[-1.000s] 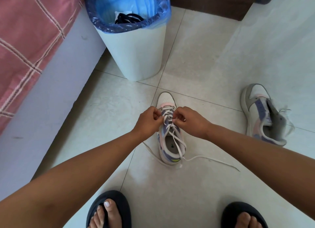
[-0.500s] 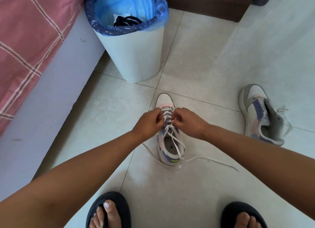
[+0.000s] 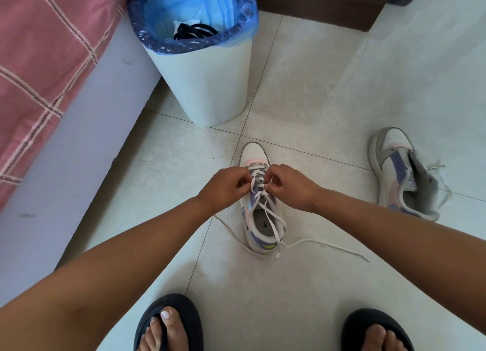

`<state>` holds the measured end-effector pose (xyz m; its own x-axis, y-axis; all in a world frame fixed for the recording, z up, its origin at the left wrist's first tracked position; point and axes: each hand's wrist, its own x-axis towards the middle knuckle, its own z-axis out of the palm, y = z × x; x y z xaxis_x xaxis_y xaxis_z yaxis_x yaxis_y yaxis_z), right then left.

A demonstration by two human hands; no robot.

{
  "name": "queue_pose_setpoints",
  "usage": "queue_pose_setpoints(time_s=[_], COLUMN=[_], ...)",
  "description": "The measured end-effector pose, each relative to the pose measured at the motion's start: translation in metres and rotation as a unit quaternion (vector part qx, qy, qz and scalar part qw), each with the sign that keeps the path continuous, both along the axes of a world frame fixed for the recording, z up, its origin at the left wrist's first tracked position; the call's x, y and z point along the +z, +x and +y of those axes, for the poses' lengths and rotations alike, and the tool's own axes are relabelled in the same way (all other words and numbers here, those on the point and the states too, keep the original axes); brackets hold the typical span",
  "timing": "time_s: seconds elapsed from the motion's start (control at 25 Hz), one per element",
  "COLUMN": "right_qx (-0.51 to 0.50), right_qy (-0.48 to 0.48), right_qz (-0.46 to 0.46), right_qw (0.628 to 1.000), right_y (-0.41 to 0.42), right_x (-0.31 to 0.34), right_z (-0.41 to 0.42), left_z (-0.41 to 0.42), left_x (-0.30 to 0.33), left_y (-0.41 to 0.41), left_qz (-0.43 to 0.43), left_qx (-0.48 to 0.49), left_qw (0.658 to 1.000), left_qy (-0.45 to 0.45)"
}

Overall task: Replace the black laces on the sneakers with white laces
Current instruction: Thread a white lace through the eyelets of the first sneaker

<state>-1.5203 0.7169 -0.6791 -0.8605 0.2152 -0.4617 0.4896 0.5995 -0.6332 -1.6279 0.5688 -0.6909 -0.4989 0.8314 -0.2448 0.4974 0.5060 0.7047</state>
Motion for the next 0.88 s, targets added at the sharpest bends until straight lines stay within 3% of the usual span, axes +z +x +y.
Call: queue_pose_setpoints(time_s=[0.12,0.28,0.4,0.56,0.68,0.88], right_qx=[-0.003,-0.004,0.010,0.018,0.001,0.047], right_qy=[-0.002,0.036,0.069,0.082,0.076,0.131], right_qz=[0.001,-0.004,-0.008,-0.024,-0.027,-0.138], right_qw=[1.000,0.999,0.998,0.996,0.997,0.981], right_y=[-0.001,0.001,0.002,-0.002,-0.003,-0.015], right_x=[0.001,0.003,0.004,0.006,0.008,0.011], right_z=[-0.001,-0.008,-0.015,-0.013,-0.015,-0.017], left_z=[0.003,0.019,0.024,0.001,-0.016,0.003], left_x=[-0.002,-0.002,-0.002,-0.002,0.004,0.013], left_y=[0.006,0.039,0.049,0.046,0.039,0.026], left_qz=[0.047,-0.019,-0.057,-0.045,-0.052,-0.053], left_qx=[-0.016,0.237,0.328,0.211,0.199,0.139], left_qw=[0.999,0.971,0.942,0.976,0.978,0.984], left_qy=[-0.015,-0.022,-0.039,-0.026,-0.042,-0.101])
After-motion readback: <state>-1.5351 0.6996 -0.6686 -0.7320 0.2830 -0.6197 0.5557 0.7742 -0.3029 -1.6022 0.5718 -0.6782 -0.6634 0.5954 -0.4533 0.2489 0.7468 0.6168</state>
